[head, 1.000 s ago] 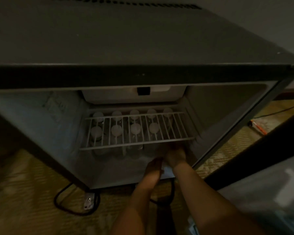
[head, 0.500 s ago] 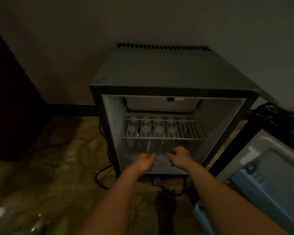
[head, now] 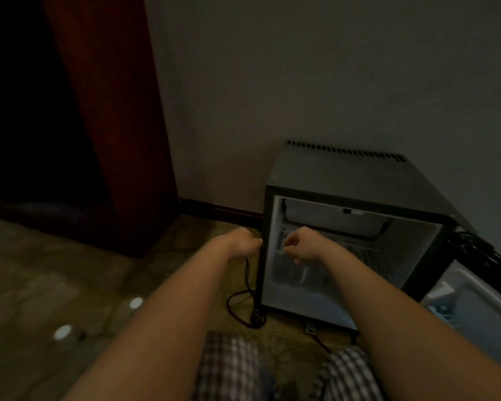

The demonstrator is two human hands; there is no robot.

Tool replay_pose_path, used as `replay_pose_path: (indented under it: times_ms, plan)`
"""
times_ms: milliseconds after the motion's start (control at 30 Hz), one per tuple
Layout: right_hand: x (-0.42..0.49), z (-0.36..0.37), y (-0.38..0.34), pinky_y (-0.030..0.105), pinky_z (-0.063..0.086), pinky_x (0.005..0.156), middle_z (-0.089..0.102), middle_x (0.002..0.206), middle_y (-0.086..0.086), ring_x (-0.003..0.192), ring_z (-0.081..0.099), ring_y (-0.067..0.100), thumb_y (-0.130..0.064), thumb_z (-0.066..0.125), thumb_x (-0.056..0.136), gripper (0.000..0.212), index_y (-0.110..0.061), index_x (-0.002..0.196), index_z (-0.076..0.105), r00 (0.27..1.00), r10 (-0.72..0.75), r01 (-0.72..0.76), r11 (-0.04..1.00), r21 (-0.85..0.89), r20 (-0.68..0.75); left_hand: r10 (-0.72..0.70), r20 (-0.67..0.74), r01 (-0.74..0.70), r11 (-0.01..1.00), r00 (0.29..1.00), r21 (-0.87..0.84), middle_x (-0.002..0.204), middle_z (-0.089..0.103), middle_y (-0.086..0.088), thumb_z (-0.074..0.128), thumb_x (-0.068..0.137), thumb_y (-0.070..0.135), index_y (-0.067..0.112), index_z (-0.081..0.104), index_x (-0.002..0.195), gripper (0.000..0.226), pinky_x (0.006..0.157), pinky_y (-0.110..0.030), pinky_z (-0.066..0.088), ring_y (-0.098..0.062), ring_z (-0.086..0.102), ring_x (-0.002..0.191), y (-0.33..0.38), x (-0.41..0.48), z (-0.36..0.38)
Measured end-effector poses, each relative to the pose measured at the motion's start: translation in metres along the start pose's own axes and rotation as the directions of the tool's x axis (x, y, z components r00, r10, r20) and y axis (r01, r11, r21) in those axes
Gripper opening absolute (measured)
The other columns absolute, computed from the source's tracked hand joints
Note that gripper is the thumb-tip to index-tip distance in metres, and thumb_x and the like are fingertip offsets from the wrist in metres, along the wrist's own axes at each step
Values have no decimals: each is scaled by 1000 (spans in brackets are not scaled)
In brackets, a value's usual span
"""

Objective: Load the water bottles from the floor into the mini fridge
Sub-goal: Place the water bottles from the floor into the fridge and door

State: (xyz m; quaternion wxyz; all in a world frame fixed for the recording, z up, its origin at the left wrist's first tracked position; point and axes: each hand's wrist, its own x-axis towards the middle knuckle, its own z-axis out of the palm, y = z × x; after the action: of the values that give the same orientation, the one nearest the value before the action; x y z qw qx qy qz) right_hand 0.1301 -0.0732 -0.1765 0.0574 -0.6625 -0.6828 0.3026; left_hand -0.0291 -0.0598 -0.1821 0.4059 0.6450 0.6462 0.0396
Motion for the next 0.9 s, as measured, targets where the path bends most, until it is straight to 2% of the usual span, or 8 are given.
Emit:
replay_pose_path:
  times_ms: [100, 200, 300, 367, 433, 600, 800, 900]
  plan:
    - [-16, 5, -47, 35, 51, 86, 67, 105, 17, 89, 63, 23, -17, 53, 94, 27, -2, 112, 65, 996, -88, 88, 995, -37, 2, -15, -82, 17, 1000, 997, 20, 135, 51, -12, 37, 98, 38, 8, 41, 139, 51, 91, -34, 44, -27, 55, 117, -33, -37, -32]
    - [-27, 18, -91, 33, 51, 87, 64, 115, 13, 99, 62, 23, -18, 53, 94, 27, -7, 116, 63, 986, -164, 166, 982, -93, 26, -27, -155, 40, 996, 988, 81, 136, 50, -13, 38, 98, 37, 7, 44, 137, 50, 97, -34, 42, -28, 52, 120, -68, -75, -54]
    - [-37, 44, -134, 27, 46, 79, 61, 119, 7, 96, 58, 17, -20, 53, 94, 28, -12, 119, 61, 970, -231, 239, 964, -118, 74, -90, -200, 117, 985, 976, 127, 138, 48, -10, 39, 97, 38, 9, 47, 135, 48, 103, -37, 39, -26, 49, 125, -112, -111, -71]
    - [-40, 65, -156, 28, 49, 81, 61, 119, 8, 98, 61, 19, -19, 53, 94, 29, -12, 121, 60, 959, -261, 274, 954, -122, 112, -131, -206, 157, 981, 970, 116, 136, 49, -10, 42, 96, 38, 12, 49, 132, 45, 102, -39, 42, -26, 50, 122, -142, -128, -78]
    - [-42, 90, -175, 30, 52, 84, 61, 118, 8, 98, 64, 20, -18, 53, 94, 29, -12, 121, 59, 947, -274, 297, 946, -134, 167, -174, -204, 194, 977, 963, 85, 135, 50, -10, 44, 95, 37, 12, 48, 133, 46, 98, -40, 43, -27, 51, 121, -175, -143, -81]
    - [-30, 153, -208, 30, 52, 80, 62, 116, 11, 94, 66, 21, -16, 54, 93, 29, -10, 121, 58, 917, -280, 331, 932, -150, 282, -250, -187, 252, 968, 950, -14, 127, 55, -15, 45, 96, 32, 6, 52, 128, 42, 85, -34, 46, -26, 57, 110, -246, -151, -63]
    - [3, 214, -218, 34, 53, 84, 63, 118, 14, 98, 66, 25, -12, 55, 90, 29, -8, 118, 61, 890, -254, 361, 900, -245, 378, -291, -166, 242, 933, 942, -266, 129, 56, -11, 47, 95, 26, 8, 52, 127, 37, 100, -34, 43, -25, 54, 117, -309, -129, -18]
    - [22, 238, -219, 37, 52, 91, 61, 121, 15, 102, 64, 28, -15, 54, 92, 29, -7, 118, 60, 874, -254, 380, 889, -256, 414, -314, -167, 233, 894, 935, -382, 120, 60, -9, 49, 94, 27, 11, 56, 120, 32, 98, -37, 46, -22, 57, 109, -330, -106, 5]
